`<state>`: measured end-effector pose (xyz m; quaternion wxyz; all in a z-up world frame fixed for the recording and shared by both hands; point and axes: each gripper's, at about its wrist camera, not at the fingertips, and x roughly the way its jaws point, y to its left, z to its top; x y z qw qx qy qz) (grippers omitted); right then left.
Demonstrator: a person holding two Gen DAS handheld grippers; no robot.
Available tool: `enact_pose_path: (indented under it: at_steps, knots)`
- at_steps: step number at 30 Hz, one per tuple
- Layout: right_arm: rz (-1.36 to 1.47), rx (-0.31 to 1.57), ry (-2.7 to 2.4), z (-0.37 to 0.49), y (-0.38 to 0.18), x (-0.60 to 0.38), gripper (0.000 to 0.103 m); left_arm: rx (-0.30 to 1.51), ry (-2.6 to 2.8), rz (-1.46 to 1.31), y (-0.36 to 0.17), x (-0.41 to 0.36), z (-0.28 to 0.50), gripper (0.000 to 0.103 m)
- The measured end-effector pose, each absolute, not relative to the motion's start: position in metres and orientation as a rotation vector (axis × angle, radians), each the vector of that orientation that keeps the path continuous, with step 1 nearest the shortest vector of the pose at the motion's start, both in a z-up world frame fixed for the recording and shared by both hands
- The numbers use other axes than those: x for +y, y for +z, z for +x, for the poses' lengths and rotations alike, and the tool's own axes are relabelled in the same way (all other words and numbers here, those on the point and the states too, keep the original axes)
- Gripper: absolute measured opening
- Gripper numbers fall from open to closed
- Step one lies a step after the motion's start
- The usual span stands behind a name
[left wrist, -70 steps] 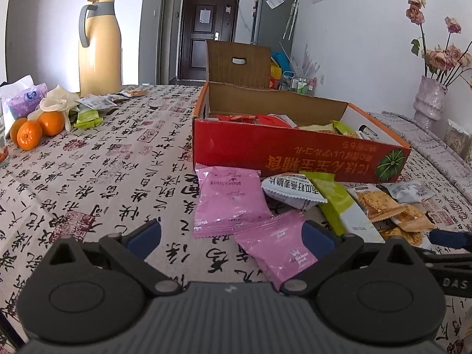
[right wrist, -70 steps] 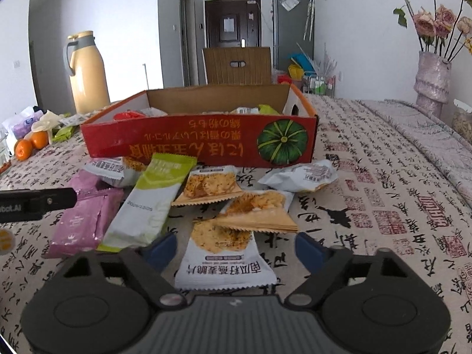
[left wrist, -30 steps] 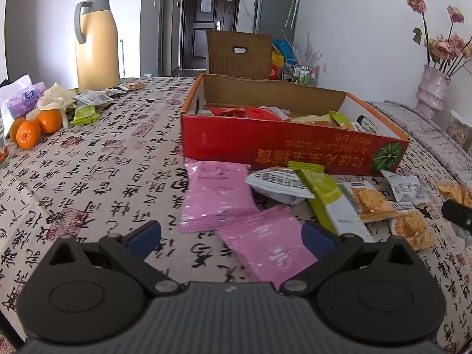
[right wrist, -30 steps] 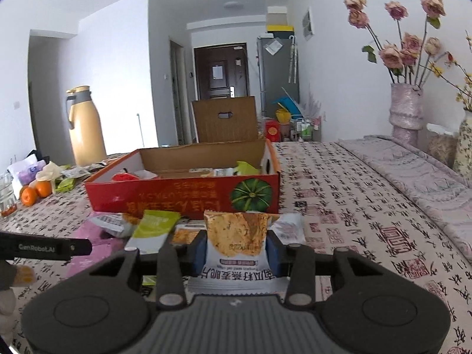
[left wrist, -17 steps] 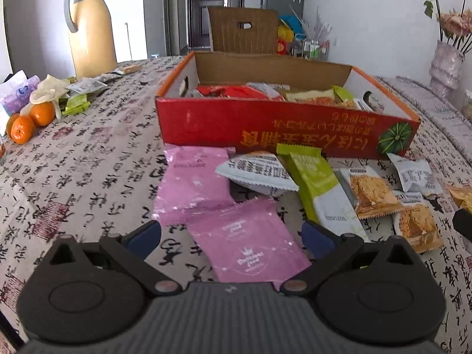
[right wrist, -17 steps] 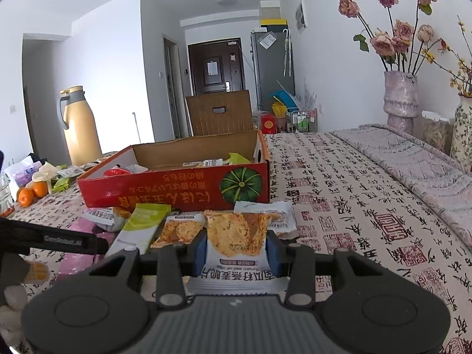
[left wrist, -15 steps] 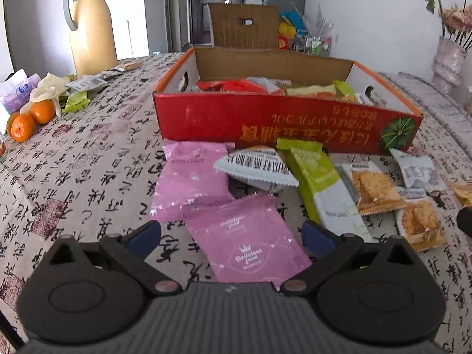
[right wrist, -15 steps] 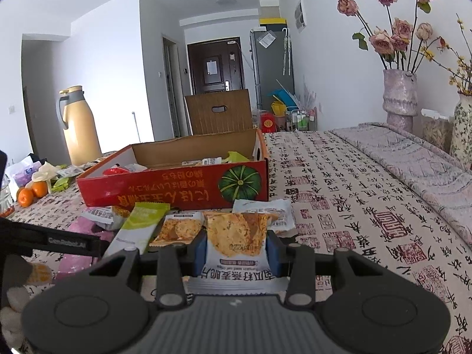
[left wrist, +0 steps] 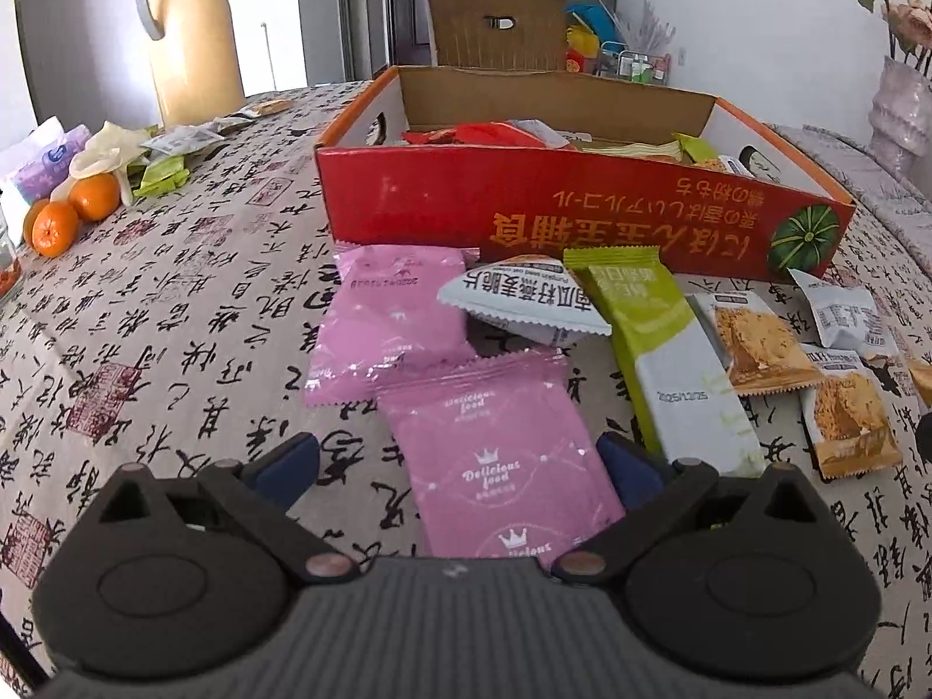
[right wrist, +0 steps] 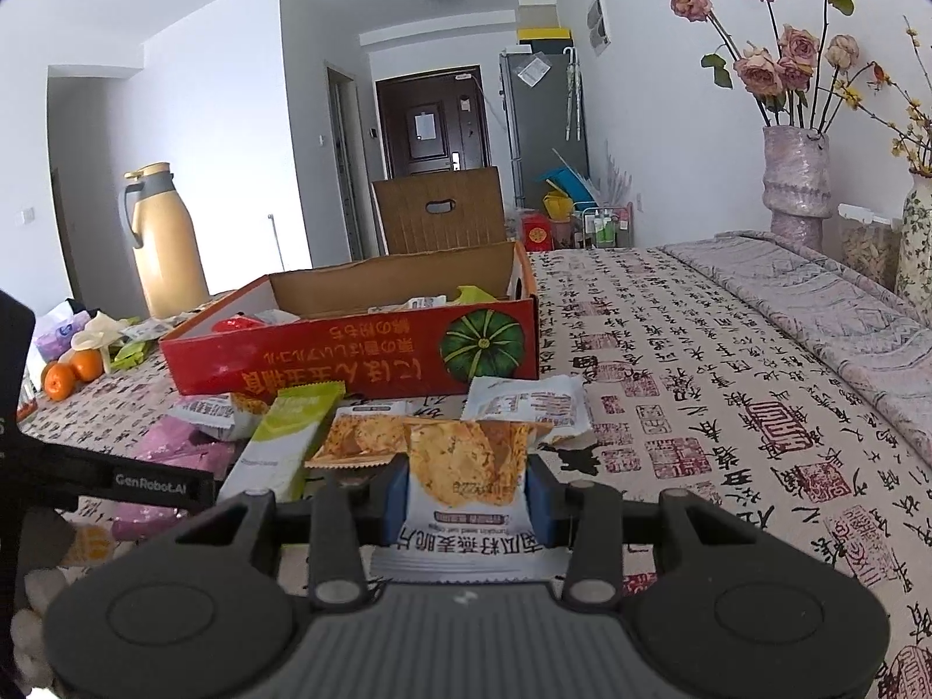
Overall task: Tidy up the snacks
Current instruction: 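Grasp a pink packet with the left gripper while the right holds its cracker packet, then lift both packets and carry them over the cardboard box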
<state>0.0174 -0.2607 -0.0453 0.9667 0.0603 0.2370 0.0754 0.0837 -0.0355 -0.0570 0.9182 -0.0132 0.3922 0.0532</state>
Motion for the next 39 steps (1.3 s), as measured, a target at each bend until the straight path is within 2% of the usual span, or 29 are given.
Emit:
enact_pose_path:
  at_steps: [4,7,8,9,24,39]
  knots:
    - [0.122,0.479,0.153,0.017,-0.045,-0.260,0.040,0.798,0.093,-0.025,-0.055,-0.036,0.079,0.089]
    - [0.121,0.480,0.154,0.016,-0.045,-0.260,0.040,0.787,0.064,-0.013,-0.052,-0.039,0.075,0.074]
    - [0.120,0.479,0.155,0.015,-0.045,-0.260,0.040,0.784,0.053,-0.009,-0.051,-0.040,0.073,0.065]
    - [0.119,0.479,0.157,0.014,-0.045,-0.259,0.040,0.782,0.046,-0.005,-0.050,-0.040,0.073,0.062]
    - [0.109,0.470,0.172,0.005,-0.041,-0.254,0.040,0.740,0.016,-0.005,-0.041,-0.037,0.058,0.063]
    - [0.084,0.425,0.176,0.018,-0.027,-0.244,0.040,0.572,-0.029,0.005,0.009,-0.036,0.050,0.063]
